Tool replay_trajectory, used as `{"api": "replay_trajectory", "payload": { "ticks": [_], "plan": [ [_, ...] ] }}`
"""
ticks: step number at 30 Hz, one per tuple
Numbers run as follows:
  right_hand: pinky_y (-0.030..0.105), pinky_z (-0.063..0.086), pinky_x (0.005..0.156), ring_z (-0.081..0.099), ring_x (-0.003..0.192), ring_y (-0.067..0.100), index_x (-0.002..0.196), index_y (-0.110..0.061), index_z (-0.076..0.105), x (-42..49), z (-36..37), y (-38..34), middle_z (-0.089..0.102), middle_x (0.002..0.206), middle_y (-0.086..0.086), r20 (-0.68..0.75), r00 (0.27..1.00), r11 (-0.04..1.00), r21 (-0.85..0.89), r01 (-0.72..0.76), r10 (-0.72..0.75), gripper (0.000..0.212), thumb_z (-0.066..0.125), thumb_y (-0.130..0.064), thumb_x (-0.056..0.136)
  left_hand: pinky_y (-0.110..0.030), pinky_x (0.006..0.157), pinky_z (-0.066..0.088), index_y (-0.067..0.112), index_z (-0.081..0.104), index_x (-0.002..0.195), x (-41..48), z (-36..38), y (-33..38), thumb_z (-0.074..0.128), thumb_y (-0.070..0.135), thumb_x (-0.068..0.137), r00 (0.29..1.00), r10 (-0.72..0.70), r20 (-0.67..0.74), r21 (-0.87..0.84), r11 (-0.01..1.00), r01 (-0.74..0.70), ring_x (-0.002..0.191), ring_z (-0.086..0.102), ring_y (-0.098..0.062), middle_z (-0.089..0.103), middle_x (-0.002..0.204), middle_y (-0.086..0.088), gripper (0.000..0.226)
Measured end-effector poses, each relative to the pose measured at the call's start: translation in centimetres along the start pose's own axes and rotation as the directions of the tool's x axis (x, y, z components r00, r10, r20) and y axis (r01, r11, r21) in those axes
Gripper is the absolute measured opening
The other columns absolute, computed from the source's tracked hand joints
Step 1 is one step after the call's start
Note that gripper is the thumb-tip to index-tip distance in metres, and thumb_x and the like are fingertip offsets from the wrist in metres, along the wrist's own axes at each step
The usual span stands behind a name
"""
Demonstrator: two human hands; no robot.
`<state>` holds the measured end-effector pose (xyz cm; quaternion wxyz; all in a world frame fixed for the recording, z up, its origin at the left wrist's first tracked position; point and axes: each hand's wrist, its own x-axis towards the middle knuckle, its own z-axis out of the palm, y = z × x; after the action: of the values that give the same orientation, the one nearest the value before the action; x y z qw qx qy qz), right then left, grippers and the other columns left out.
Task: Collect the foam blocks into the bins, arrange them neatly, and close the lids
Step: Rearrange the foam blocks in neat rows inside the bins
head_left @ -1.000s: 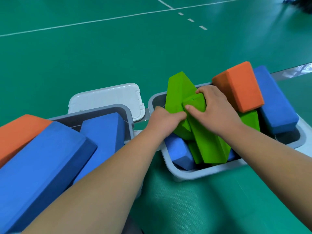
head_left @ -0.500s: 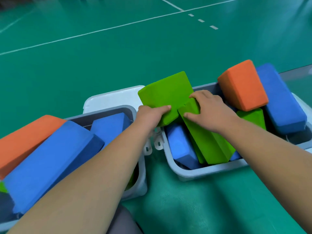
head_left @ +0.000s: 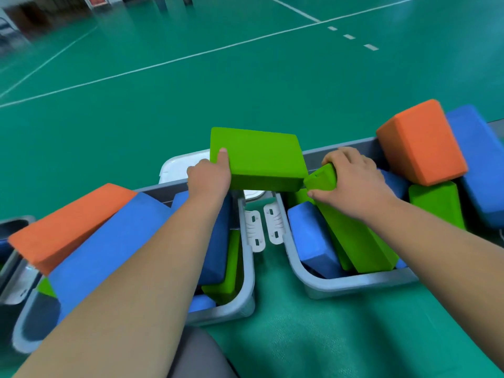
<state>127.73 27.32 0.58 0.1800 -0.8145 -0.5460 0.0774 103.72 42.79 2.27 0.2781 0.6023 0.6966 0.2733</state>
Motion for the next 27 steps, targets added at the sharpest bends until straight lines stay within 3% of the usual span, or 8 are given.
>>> {"api": "replay_trajectory", "payload": {
  "ticks": [3, 10, 13, 15, 19, 22, 24, 27],
  "plan": [
    [0.056, 0.042, 0.109, 0.044, 0.13, 0.04, 0.129, -0.032, 0.046, 0.1, 0.1, -0.3, 0.041, 0.142, 0.004, 0.02, 1.0, 0.999, 0.043, -0.012, 0.011, 0.075, 0.079, -0.065, 0.071, -0.053, 0.102, 0.042, 0.002, 0.048, 0.14, 0.0, 0.2, -0.5, 0.046, 0.061, 0.103, 0.995, 0.066, -0.072, 0.14, 0.989, -0.055, 0.131, 0.045, -0.046, 0.046, 0.143, -0.023, 0.069],
    [0.052, 0.043, 0.108, 0.045, 0.128, 0.041, 0.13, -0.029, 0.046, -0.2, -0.1, -0.6, 0.04, 0.14, 0.007, 0.026, 1.0, 0.999, 0.035, -0.004, 0.003, 0.076, 0.08, -0.065, 0.072, -0.052, 0.097, 0.043, 0.002, 0.042, 0.138, -0.3, 1.1, -0.4, 0.058, 0.062, 0.097, 0.953, 0.297, -0.063, 0.29, 0.919, -0.268, 0.123, 0.048, -0.046, 0.045, 0.139, -0.021, 0.075],
    [0.052, 0.043, 0.108, 0.044, 0.128, 0.041, 0.129, -0.03, 0.044, -0.4, -0.1, -0.7, 0.039, 0.14, 0.006, 0.026, 1.0, 0.999, 0.043, -0.001, 0.0, 0.079, 0.08, -0.068, 0.07, -0.048, 0.095, 0.046, 0.001, 0.037, 0.141, 0.6, 1.0, -0.2, 0.062, 0.068, 0.09, 0.995, 0.101, -0.01, 0.14, 0.985, -0.099, 0.122, 0.054, -0.043, 0.051, 0.139, -0.022, 0.088],
    [0.051, 0.043, 0.108, 0.044, 0.128, 0.041, 0.129, -0.03, 0.044, -0.5, -0.2, -0.8, 0.039, 0.14, 0.007, 0.015, 1.0, 0.999, 0.039, 0.006, -0.006, 0.077, 0.081, -0.066, 0.071, -0.038, 0.083, 0.045, 0.001, 0.044, 0.136, 1.4, 0.8, -0.9, 0.064, 0.066, 0.089, 0.997, 0.003, 0.08, 0.036, 0.999, -0.006, 0.108, 0.06, -0.036, 0.06, 0.126, -0.015, 0.083],
    [0.05, 0.042, 0.109, 0.043, 0.129, 0.04, 0.129, -0.031, 0.045, -0.7, -0.1, -0.9, 0.04, 0.14, 0.006, 0.013, 1.0, 0.999, 0.035, 0.023, -0.023, 0.074, 0.081, -0.064, 0.073, -0.035, 0.072, 0.041, 0.005, 0.053, 0.128, 2.5, 0.3, -2.4, 0.069, 0.072, 0.082, 0.991, 0.026, 0.133, -0.137, 0.99, -0.008, 0.099, 0.061, -0.028, 0.063, 0.118, -0.007, 0.082],
    [0.053, 0.044, 0.108, 0.043, 0.129, 0.039, 0.128, -0.033, 0.043, -0.7, 0.1, -0.8, 0.039, 0.14, 0.005, 0.017, 0.999, 0.999, 0.032, 0.033, -0.033, 0.074, 0.079, -0.066, 0.073, -0.032, 0.083, 0.04, 0.01, 0.049, 0.131, 3.2, 0.2, -2.1, 0.067, 0.064, 0.091, 0.992, 0.076, 0.105, -0.209, 0.976, -0.053, 0.102, 0.055, -0.025, 0.056, 0.121, -0.002, 0.071],
    [0.053, 0.044, 0.107, 0.043, 0.129, 0.038, 0.128, -0.034, 0.043, -0.7, 0.1, -0.8, 0.039, 0.14, 0.004, 0.022, 0.999, 0.999, 0.032, 0.04, -0.04, 0.074, 0.079, -0.067, 0.072, -0.034, 0.086, 0.043, 0.014, 0.049, 0.122, 3.6, 0.4, -2.1, 0.064, 0.063, 0.094, 0.992, 0.085, 0.092, -0.226, 0.972, -0.062, 0.103, 0.057, -0.027, 0.059, 0.12, -0.005, 0.059],
    [0.054, 0.045, 0.106, 0.044, 0.128, 0.037, 0.127, -0.035, 0.043, -0.8, 0.2, -0.8, 0.039, 0.14, 0.003, 0.005, 0.999, 0.998, 0.034, 0.054, -0.054, 0.074, 0.079, -0.068, 0.072, -0.038, 0.092, 0.046, 0.006, 0.05, 0.133, 4.1, 0.7, -1.9, 0.058, 0.061, 0.098, 0.994, 0.086, 0.06, -0.177, 0.981, -0.074, 0.114, 0.058, -0.032, 0.062, 0.129, -0.012, 0.066]
  ]
}}
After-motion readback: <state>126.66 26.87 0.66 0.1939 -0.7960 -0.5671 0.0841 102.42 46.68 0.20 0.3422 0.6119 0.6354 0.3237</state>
